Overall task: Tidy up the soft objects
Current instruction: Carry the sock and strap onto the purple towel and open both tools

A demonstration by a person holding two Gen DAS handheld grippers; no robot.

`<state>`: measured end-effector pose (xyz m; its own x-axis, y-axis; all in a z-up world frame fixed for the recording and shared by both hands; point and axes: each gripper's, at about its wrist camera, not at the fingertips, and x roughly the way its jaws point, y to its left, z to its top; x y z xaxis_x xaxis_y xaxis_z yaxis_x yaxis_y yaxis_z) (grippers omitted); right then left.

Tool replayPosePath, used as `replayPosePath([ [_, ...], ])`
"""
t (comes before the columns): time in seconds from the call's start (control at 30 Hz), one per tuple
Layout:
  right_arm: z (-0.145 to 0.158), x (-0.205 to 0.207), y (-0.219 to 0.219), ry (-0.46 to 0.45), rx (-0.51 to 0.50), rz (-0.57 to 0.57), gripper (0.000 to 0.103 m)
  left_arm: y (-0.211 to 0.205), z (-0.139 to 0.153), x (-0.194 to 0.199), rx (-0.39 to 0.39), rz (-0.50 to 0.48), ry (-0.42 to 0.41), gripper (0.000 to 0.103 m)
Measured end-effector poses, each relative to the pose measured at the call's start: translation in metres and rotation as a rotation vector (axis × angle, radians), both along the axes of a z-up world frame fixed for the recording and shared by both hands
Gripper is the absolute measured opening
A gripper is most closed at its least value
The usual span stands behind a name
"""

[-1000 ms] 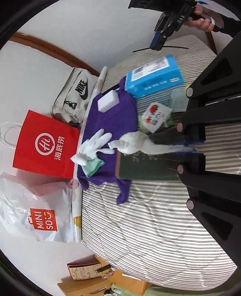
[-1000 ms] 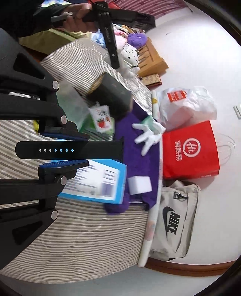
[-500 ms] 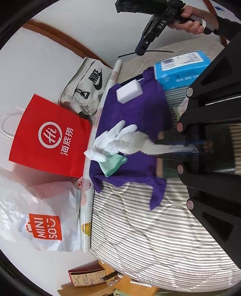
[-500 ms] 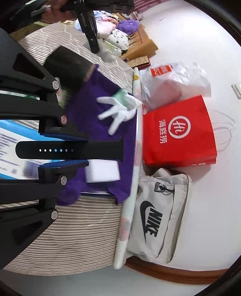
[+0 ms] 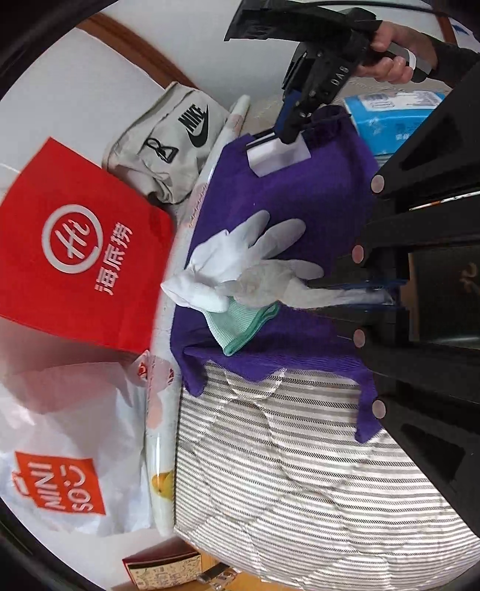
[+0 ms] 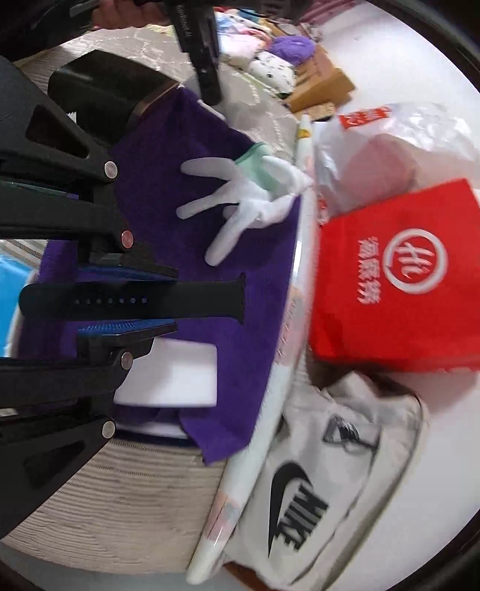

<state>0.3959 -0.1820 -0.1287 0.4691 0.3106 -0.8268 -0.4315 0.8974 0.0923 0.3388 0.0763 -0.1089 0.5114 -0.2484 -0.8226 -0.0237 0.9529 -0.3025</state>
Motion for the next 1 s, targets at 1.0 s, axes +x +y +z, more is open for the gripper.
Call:
replayPosePath([
  [1.0, -0.033, 0.023, 0.017, 0.122, -0.067, 0.055, 0.055, -0.010, -0.033, 0.032, 0.019, -0.042, 0.133, 0.024],
])
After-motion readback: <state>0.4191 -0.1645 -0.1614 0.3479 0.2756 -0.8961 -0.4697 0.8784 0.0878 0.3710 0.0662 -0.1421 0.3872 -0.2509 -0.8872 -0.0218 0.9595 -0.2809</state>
